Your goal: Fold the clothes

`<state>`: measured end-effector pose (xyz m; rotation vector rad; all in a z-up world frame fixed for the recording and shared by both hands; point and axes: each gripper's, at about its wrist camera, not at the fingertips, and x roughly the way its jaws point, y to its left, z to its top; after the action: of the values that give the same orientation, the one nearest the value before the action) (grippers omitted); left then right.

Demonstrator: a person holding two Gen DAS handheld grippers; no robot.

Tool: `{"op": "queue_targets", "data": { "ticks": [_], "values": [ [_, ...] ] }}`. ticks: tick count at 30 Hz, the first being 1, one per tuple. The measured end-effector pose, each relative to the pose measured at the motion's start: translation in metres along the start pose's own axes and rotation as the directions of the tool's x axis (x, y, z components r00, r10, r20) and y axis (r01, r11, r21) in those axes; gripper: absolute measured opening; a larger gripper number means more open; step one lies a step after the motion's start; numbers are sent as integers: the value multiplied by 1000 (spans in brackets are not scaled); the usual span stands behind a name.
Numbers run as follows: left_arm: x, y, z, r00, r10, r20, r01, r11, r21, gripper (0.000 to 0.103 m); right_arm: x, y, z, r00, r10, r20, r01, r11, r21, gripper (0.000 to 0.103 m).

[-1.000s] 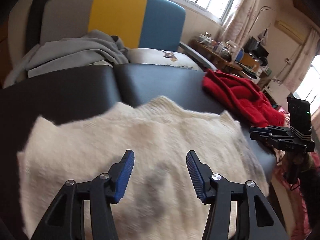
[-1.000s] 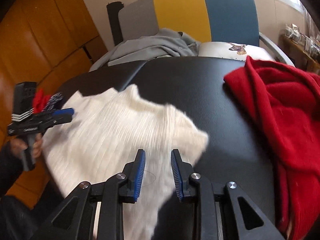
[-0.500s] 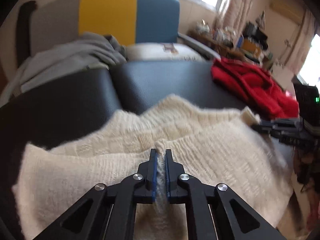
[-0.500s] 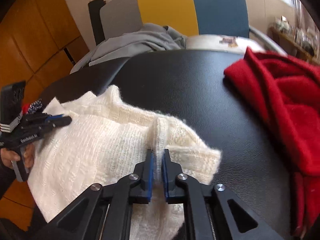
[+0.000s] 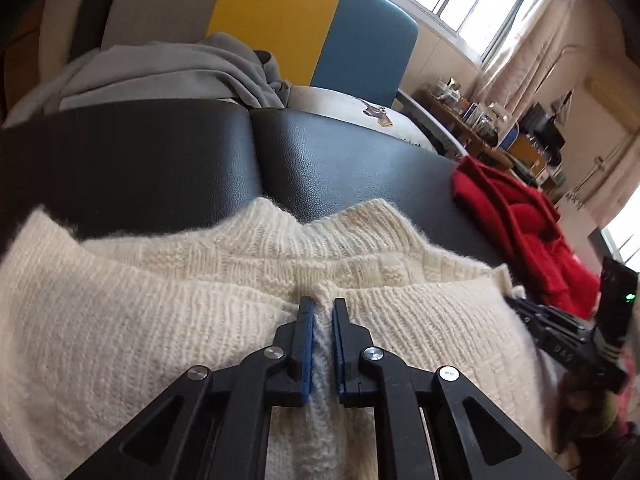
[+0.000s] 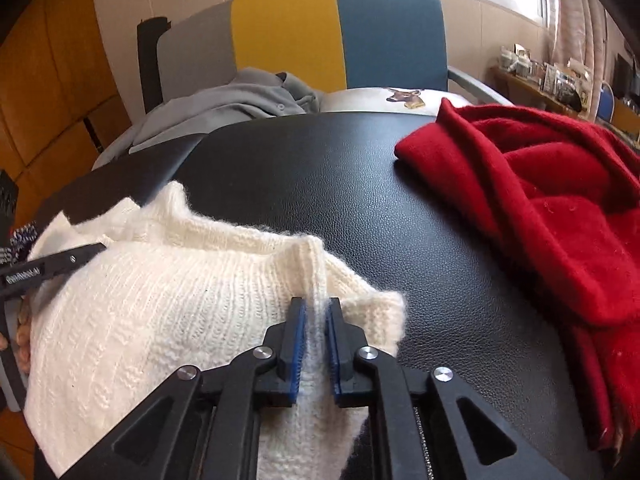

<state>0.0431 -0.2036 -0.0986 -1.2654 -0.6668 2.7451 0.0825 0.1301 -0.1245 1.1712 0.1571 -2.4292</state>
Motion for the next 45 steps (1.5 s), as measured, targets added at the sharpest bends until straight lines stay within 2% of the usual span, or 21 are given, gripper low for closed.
{"op": "queue_targets", "data": {
  "ticks": [1,3,5,7,8,10,12,16,18,22,25,26,27,28,29,31,34,37,39,42,45],
  "values": [
    [-7,2,0,1000,-9,4,9,1000,-20,13,-4,3,4,999,-31,-8,31,999,-11,17],
    [-29,8,-3,999,-17,42,18,999,-45,21,-12,10,13,995,-96,-14,96,995,-33,21],
    [-65,18,-10,994,18,106,-14,999,-36,35,-28,22,20,987,-153,56,156,986,-59,21],
    [-98,34,-13,984,69,162,-66,998,-23,37,-44,38,26,986,-103,129,113,991,-75,22],
    [-113,45,-13,979,95,181,-92,995,-21,41,-48,46,28,988,-55,145,67,995,-78,26],
    [-140,70,-12,966,161,201,-160,987,-23,46,-44,64,29,989,39,143,-26,995,-93,28],
    [-153,93,-12,961,203,188,-200,979,-33,47,-32,80,28,989,82,119,-69,992,-110,28],
    [-156,124,-10,966,220,138,-216,975,-45,47,9,95,21,996,77,45,-72,991,-113,28],
    [-150,121,-5,964,227,138,-231,973,7,47,24,91,13,996,91,26,-88,992,-90,30],
    [-123,103,4,968,230,101,-243,957,156,48,30,71,14,981,195,23,-195,981,17,33],
    [-94,101,13,968,250,28,-251,945,209,48,29,70,14,979,201,29,-202,979,21,33],
    [-89,100,13,967,256,17,-253,942,220,44,29,71,14,980,196,31,-197,980,16,33],
    [-87,98,13,966,259,15,-255,938,236,38,29,72,14,981,190,33,-191,982,11,33],
    [-87,95,12,964,266,22,-263,931,254,17,29,73,13,982,186,35,-187,982,7,33],
    [-90,91,12,958,283,41,-283,920,270,8,30,73,14,982,187,35,-187,982,8,33],
    [-103,88,11,955,281,92,-296,922,251,7,31,73,14,982,187,36,-187,982,9,33],
    [-131,108,10,950,275,148,-291,952,100,7,31,73,13,982,185,38,-186,983,7,33],
    [-123,143,0,951,303,67,-303,953,-16,7,32,72,13,982,186,39,-187,982,6,33],
    [-107,152,-9,952,306,6,-306,952,-28,7,33,72,13,981,188,39,-188,982,7,33],
    [-107,147,-12,952,304,28,-304,953,-24,7,33,71,13,982,186,41,-187,982,7,33],
    [-116,153,-10,968,247,33,-244,966,-82,11,35,71,13,982,183,42,-183,983,8,33]
  ]
}}
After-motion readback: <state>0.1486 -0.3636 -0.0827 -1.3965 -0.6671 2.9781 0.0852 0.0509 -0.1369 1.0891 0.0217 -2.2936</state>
